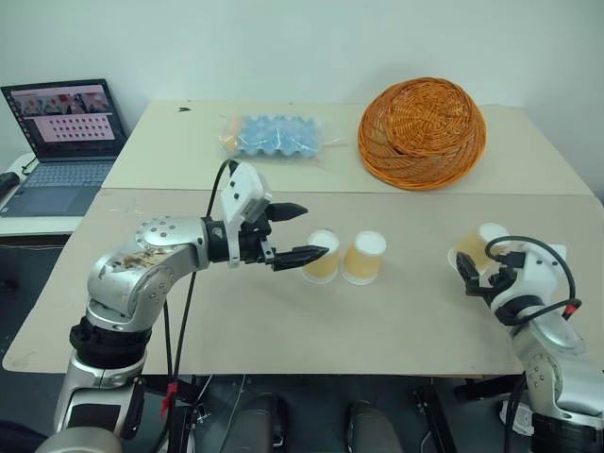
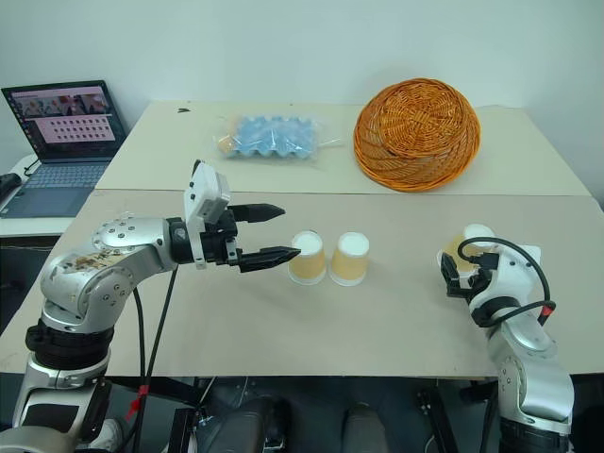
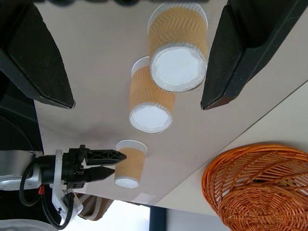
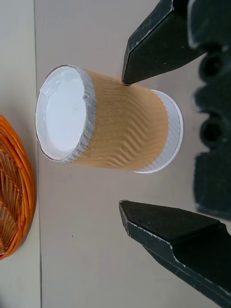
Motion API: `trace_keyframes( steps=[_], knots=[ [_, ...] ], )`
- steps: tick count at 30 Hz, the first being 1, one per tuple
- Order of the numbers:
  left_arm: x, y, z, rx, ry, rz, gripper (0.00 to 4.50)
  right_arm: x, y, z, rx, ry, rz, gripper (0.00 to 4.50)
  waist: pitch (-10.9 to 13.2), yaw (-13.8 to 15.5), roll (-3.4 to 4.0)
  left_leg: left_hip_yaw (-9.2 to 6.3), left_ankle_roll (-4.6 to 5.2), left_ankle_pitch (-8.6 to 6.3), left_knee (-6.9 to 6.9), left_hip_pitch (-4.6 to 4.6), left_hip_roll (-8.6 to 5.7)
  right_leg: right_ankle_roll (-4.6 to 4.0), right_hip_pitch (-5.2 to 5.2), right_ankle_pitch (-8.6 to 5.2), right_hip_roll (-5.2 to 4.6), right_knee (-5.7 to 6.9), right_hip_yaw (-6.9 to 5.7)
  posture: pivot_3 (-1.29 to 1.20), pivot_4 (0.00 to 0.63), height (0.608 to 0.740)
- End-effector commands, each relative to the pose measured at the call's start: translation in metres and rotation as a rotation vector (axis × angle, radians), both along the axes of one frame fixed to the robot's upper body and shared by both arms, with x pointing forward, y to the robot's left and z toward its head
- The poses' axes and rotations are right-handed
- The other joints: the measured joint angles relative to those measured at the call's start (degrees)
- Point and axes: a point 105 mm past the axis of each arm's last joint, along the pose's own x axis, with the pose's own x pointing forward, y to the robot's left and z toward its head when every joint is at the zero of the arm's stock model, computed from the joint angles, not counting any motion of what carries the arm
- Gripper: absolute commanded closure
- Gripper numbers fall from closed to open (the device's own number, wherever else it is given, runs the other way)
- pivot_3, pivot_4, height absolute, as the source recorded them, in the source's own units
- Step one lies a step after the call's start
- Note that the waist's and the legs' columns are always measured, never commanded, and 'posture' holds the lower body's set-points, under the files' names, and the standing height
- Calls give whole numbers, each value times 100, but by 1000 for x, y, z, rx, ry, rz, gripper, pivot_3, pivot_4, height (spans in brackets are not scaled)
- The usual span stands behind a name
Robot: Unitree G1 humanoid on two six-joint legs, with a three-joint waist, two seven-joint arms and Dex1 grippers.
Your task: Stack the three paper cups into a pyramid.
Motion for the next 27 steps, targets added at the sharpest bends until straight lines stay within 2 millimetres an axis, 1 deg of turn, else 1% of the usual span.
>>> trace_keyframes(
  steps=[1,5,8,14,21,27],
  knots=[
    [-4,-4,12,-12,-46,-26,30,-2,-11,23,-61,-82,-40,0,0,3,0,0,0,0,0,0,0,0,0,0,0,0,0,0,150,726],
    [-4,-4,10,-10,-41,-22,30,-2,-13,31,-86,-106,-62,0,0,1,0,0,0,0,0,0,-1,0,-1,0,0,-1,0,0,150,726],
    [-4,-4,9,-7,-38,-19,30,4,-10,39,-87,-136,-53,0,0,0,0,0,-1,0,0,0,0,0,-1,0,0,0,0,0,150,726],
    [-6,-5,8,-2,-36,-20,30,18,-11,46,-91,-154,-46,0,0,-7,0,0,-2,1,0,1,0,0,-1,0,0,2,0,0,150,726],
    [-5,-3,10,-5,-44,-3,30,35,-9,44,-69,-153,-19,0,0,-7,0,1,-1,1,0,0,-1,0,0,0,0,0,0,0,150,726],
    [-4,-3,12,-6,-50,6,30,39,-17,41,-60,-152,-39,0,1,-6,0,0,-1,1,-1,0,0,0,0,0,0,-1,-1,0,150,726]
  ],
)
